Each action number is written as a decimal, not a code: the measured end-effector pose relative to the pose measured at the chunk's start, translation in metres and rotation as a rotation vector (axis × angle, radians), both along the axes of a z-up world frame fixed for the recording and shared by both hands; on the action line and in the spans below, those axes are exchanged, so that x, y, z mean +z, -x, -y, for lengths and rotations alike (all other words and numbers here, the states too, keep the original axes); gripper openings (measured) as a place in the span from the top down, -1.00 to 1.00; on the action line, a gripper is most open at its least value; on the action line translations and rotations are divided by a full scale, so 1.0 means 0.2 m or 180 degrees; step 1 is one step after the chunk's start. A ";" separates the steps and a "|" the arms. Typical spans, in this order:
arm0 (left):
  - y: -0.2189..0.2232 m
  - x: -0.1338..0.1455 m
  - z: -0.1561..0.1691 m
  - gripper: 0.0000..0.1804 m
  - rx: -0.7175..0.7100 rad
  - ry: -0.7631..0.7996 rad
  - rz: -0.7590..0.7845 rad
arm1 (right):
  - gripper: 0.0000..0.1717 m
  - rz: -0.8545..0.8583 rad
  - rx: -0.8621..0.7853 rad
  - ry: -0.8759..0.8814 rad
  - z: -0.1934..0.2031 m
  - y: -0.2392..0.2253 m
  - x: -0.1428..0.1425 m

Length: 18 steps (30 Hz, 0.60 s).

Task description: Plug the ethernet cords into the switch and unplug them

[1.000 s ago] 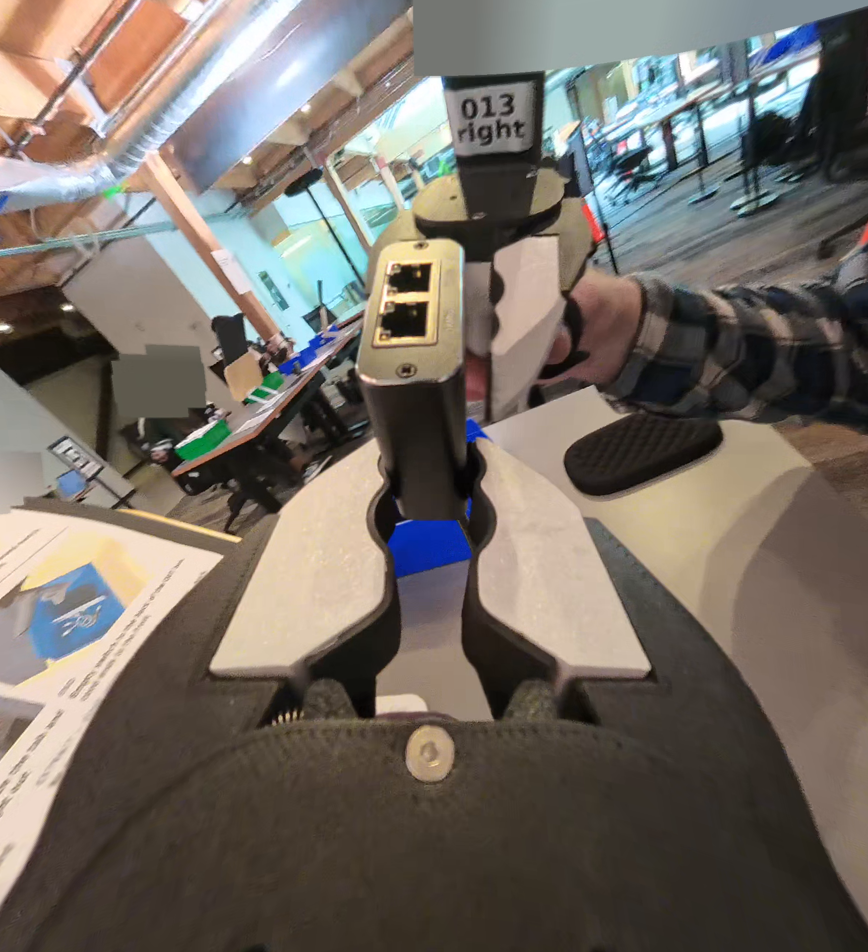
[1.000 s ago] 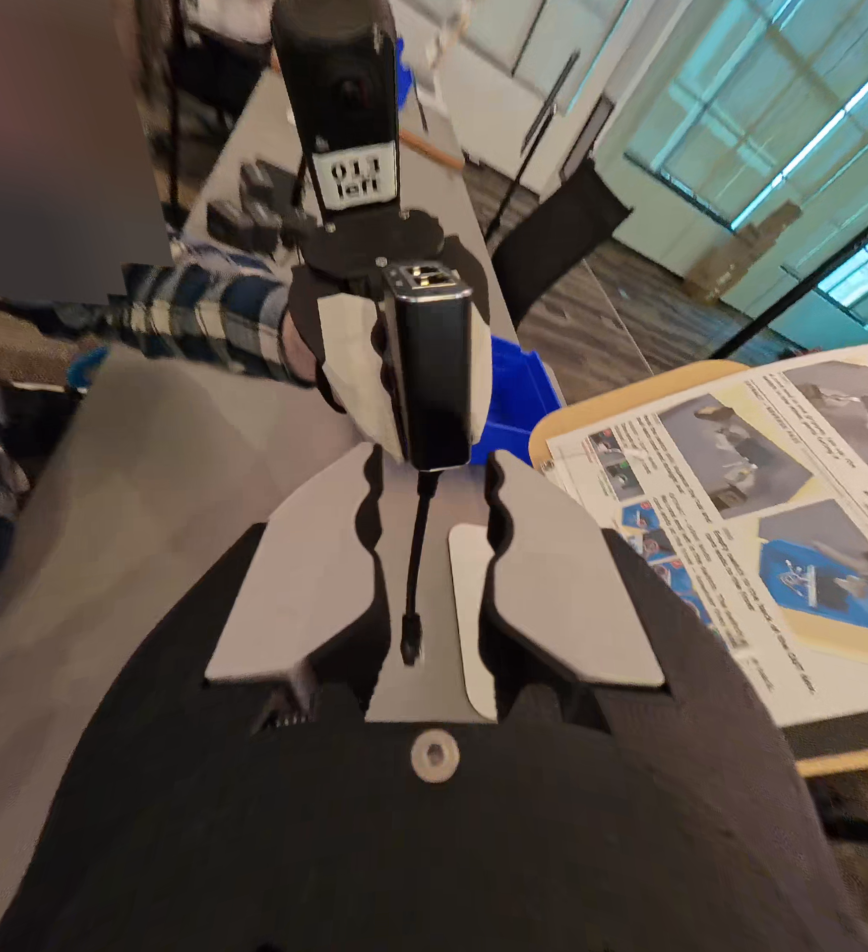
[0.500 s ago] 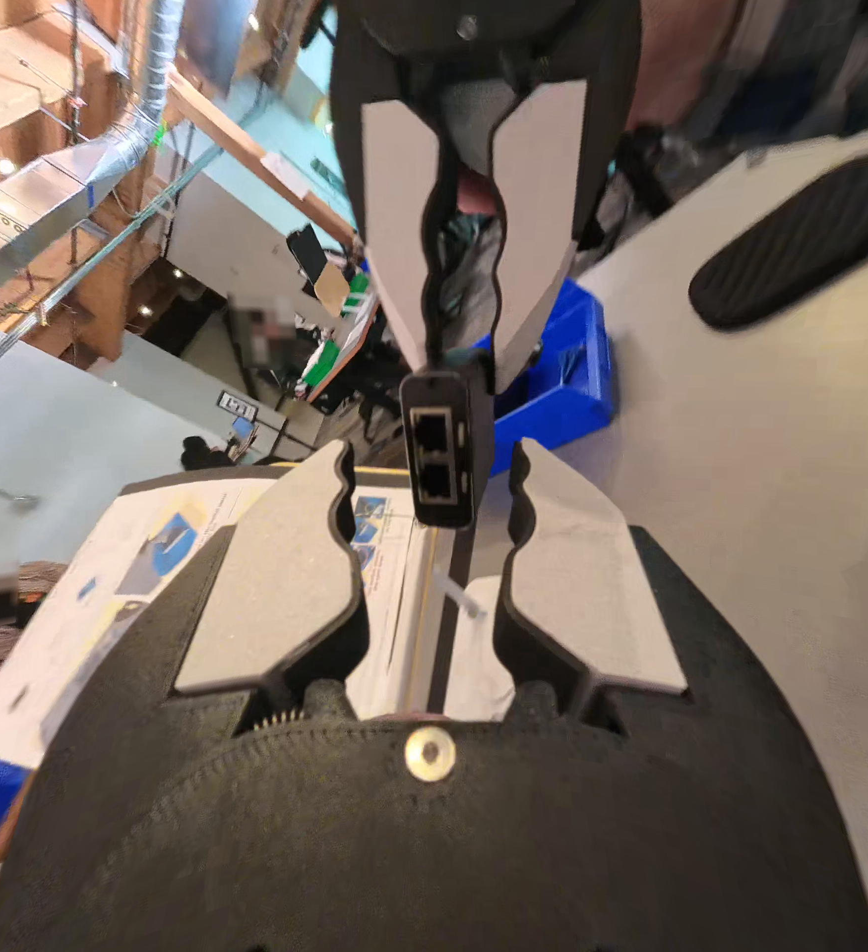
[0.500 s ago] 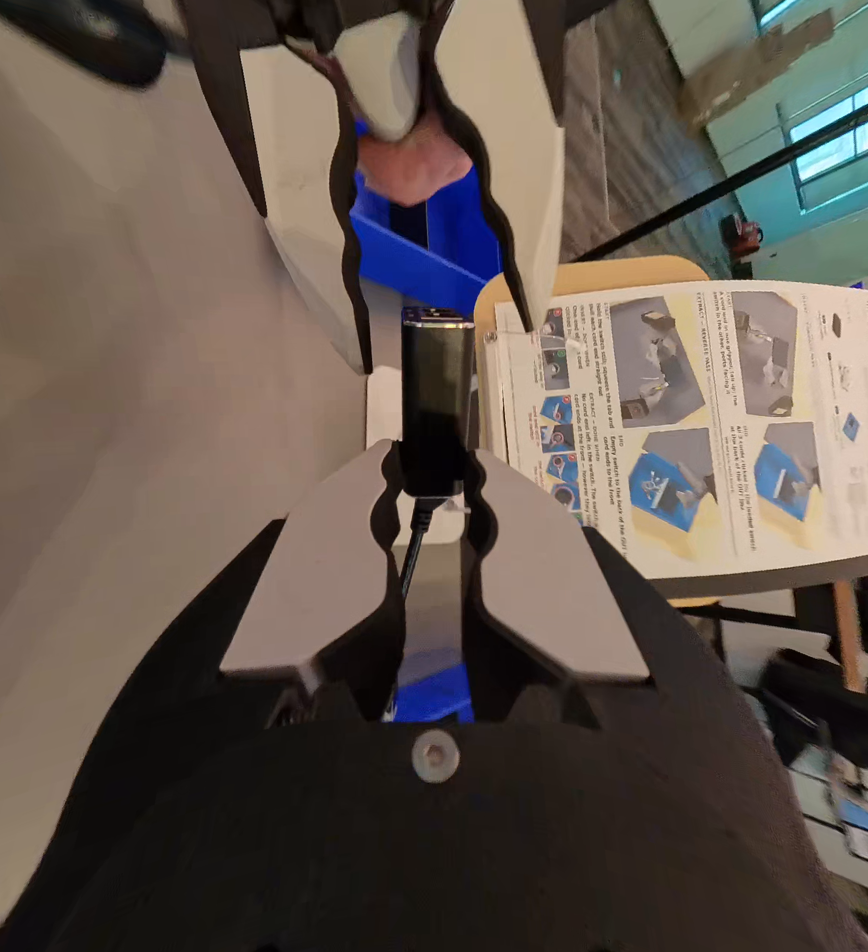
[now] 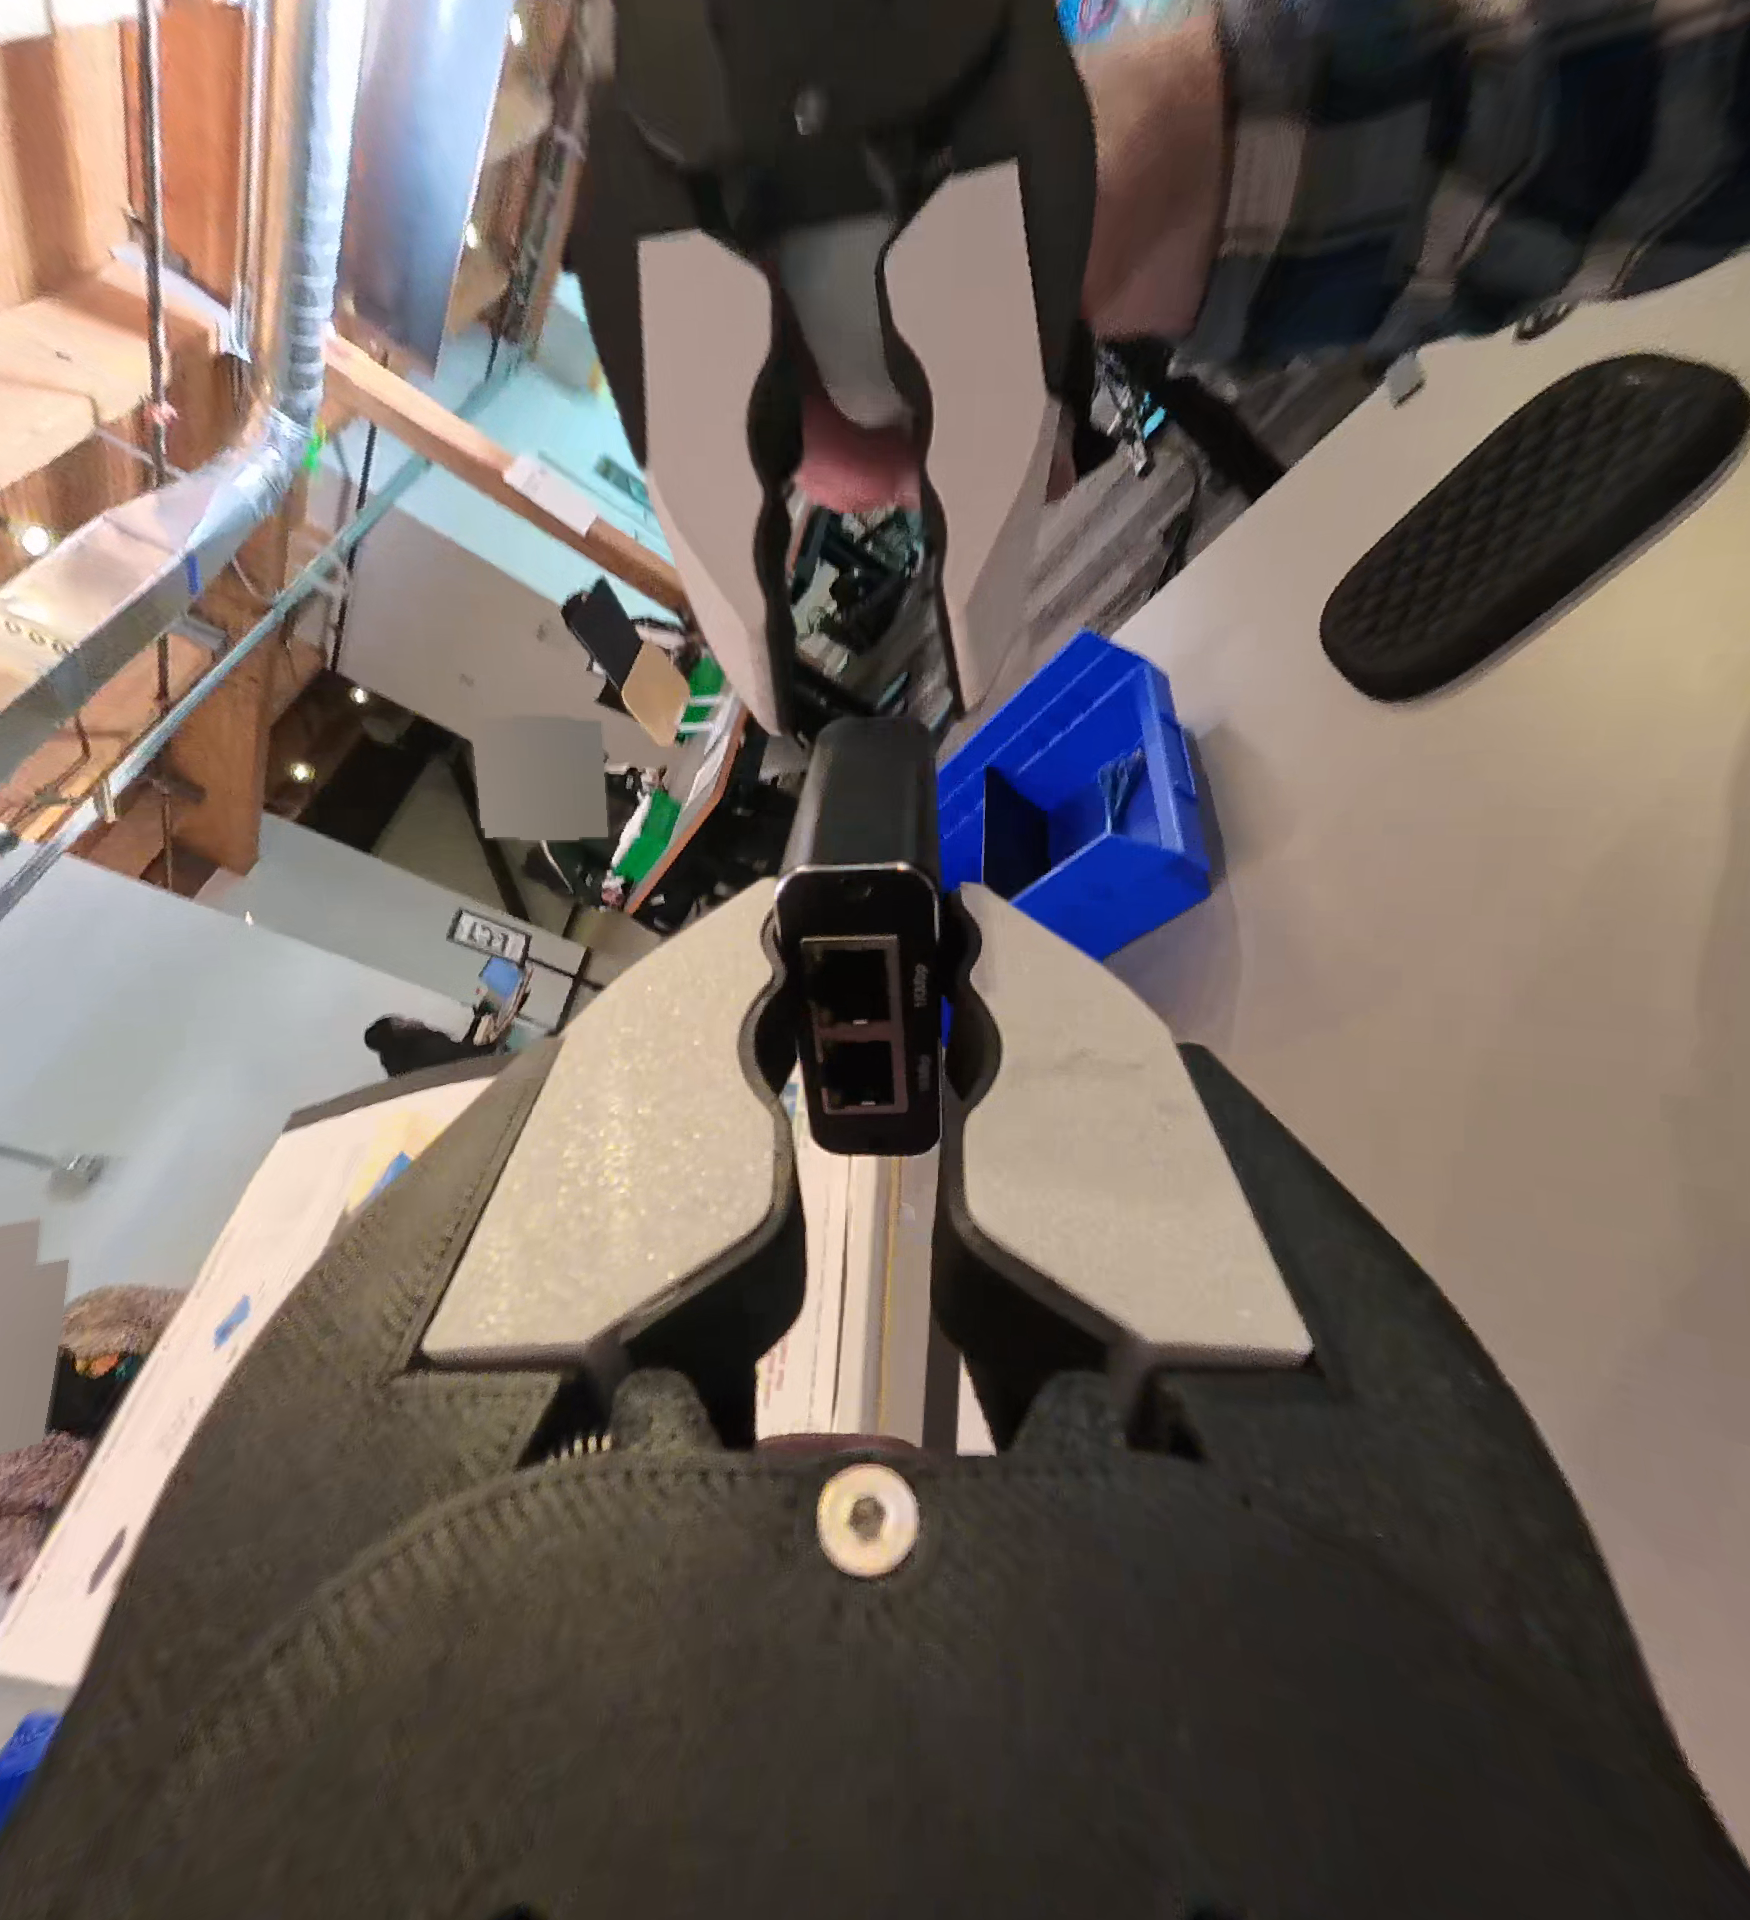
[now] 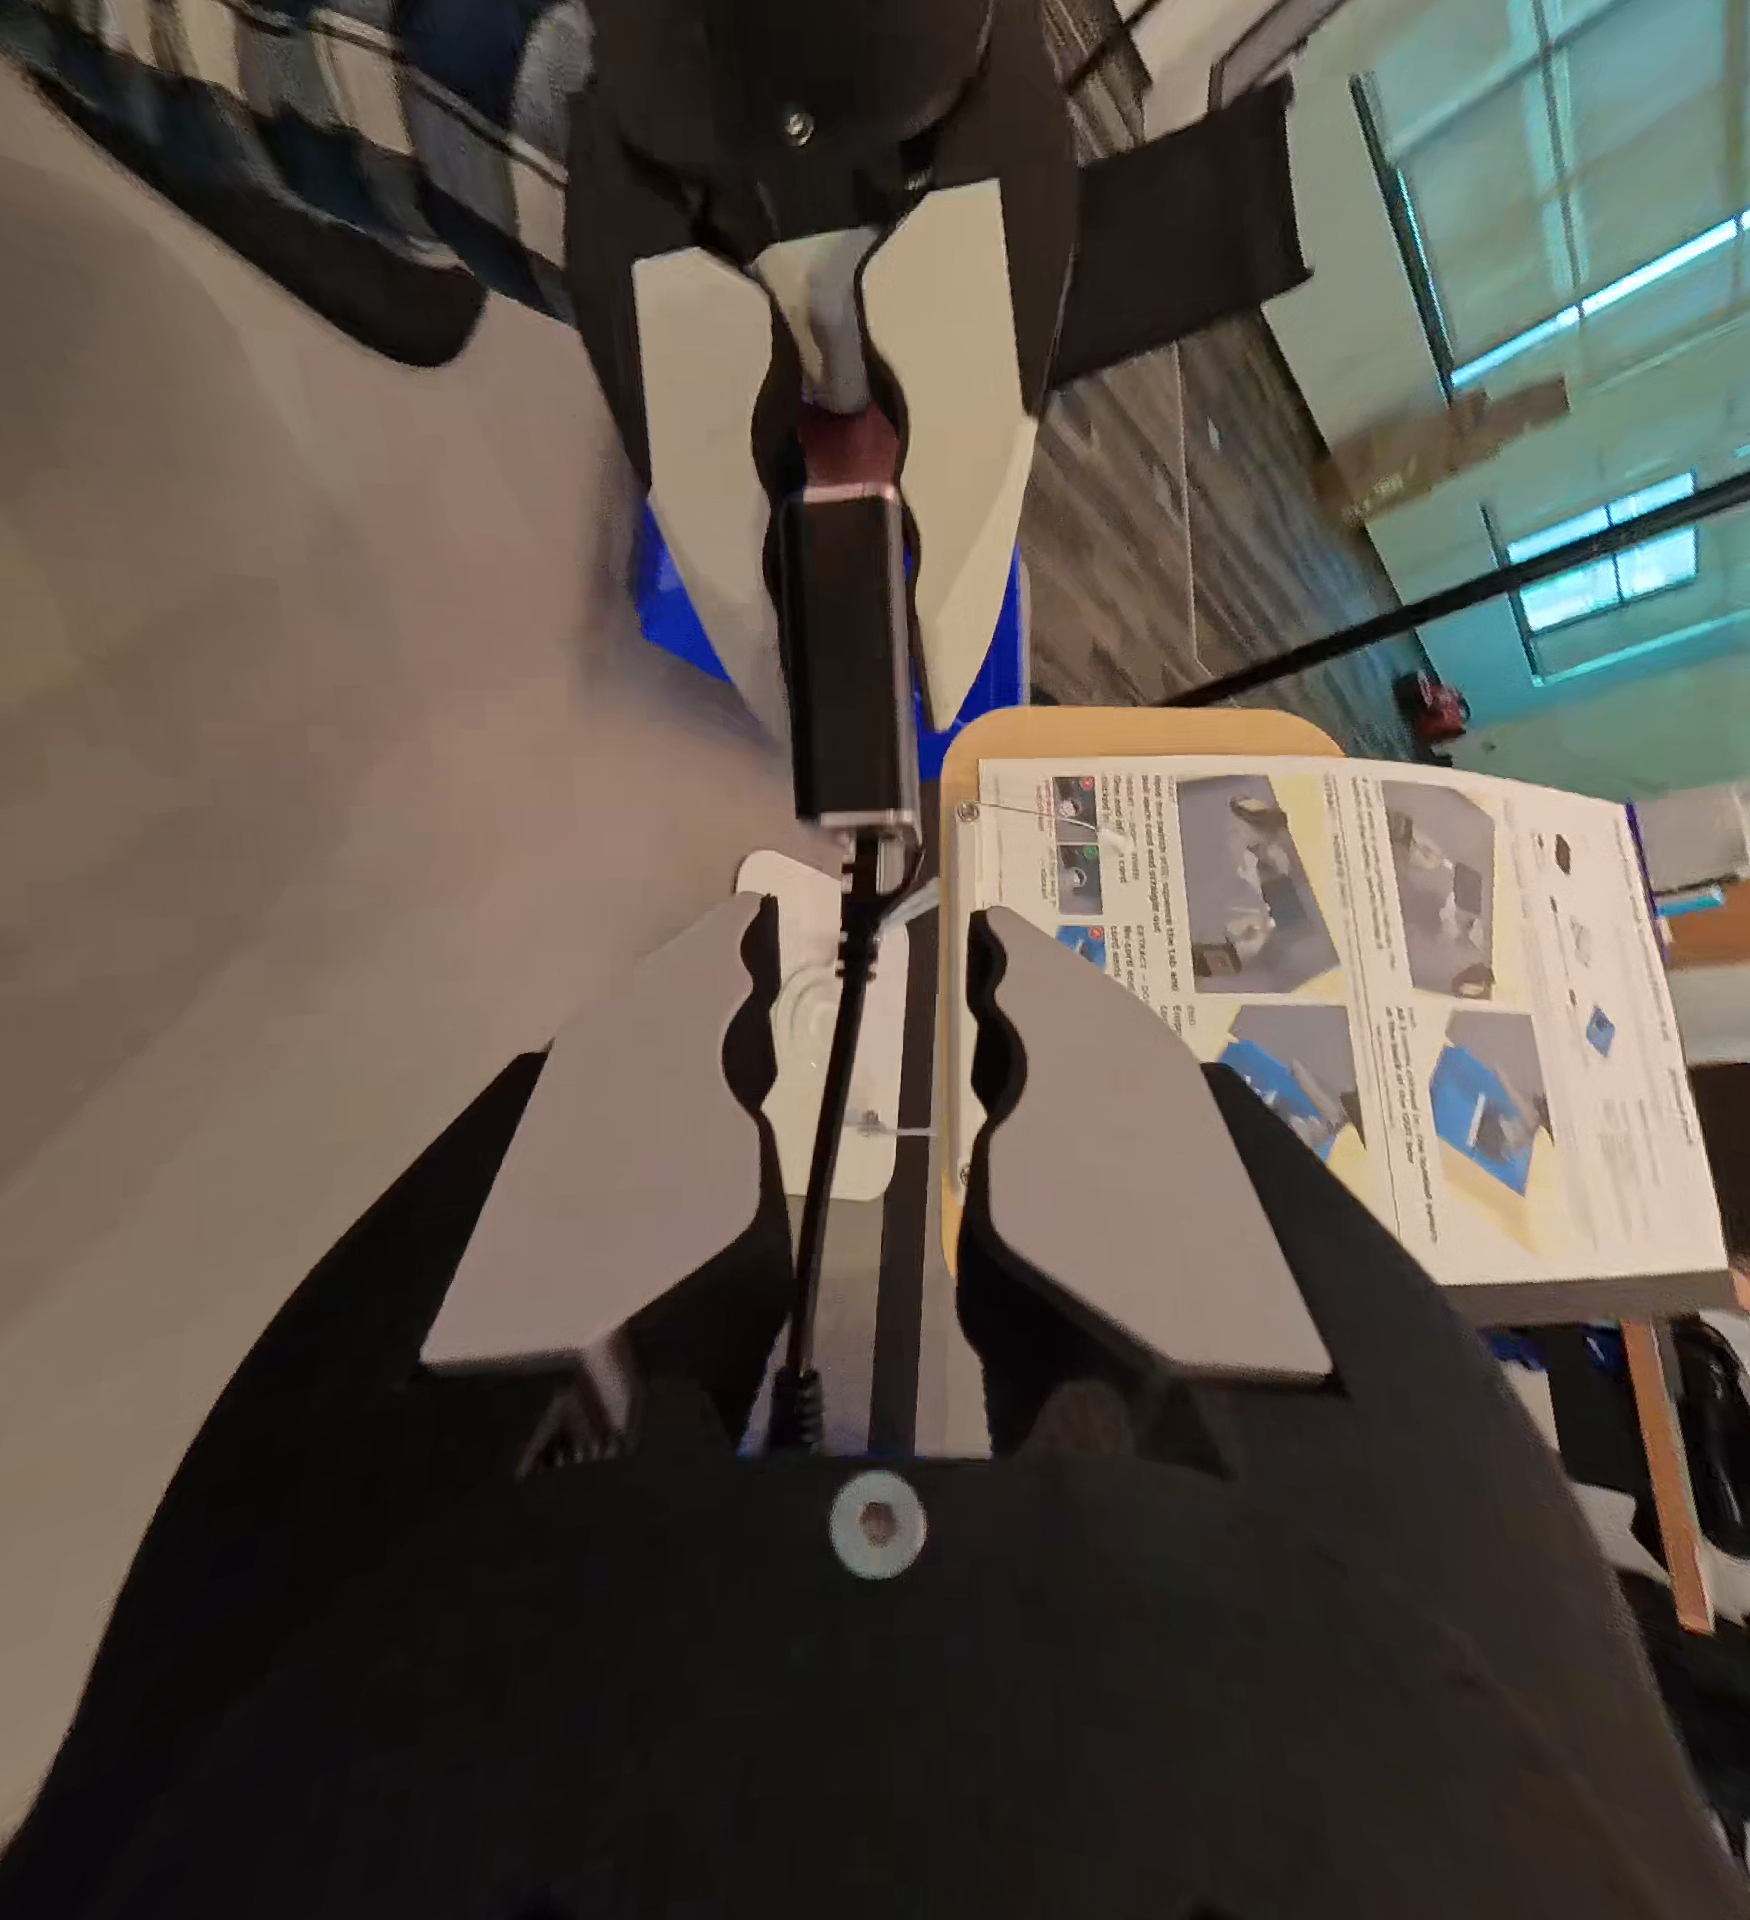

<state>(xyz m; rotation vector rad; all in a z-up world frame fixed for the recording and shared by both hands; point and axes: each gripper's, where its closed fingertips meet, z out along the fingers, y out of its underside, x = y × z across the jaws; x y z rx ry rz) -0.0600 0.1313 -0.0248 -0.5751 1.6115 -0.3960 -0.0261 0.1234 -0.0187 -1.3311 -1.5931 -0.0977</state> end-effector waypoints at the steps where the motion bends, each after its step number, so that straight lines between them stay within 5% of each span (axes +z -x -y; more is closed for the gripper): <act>1: 0.01 0.02 0.01 0.73 -0.0052 -0.0009 0.0041 | 0.60 -0.0011 0.0070 -0.0031 0.01 0.00 0.01; 18: 0.02 0.10 0.09 0.73 -0.0272 -0.0216 0.0044 | 0.81 0.0021 0.0356 -0.0343 0.02 0.09 0.05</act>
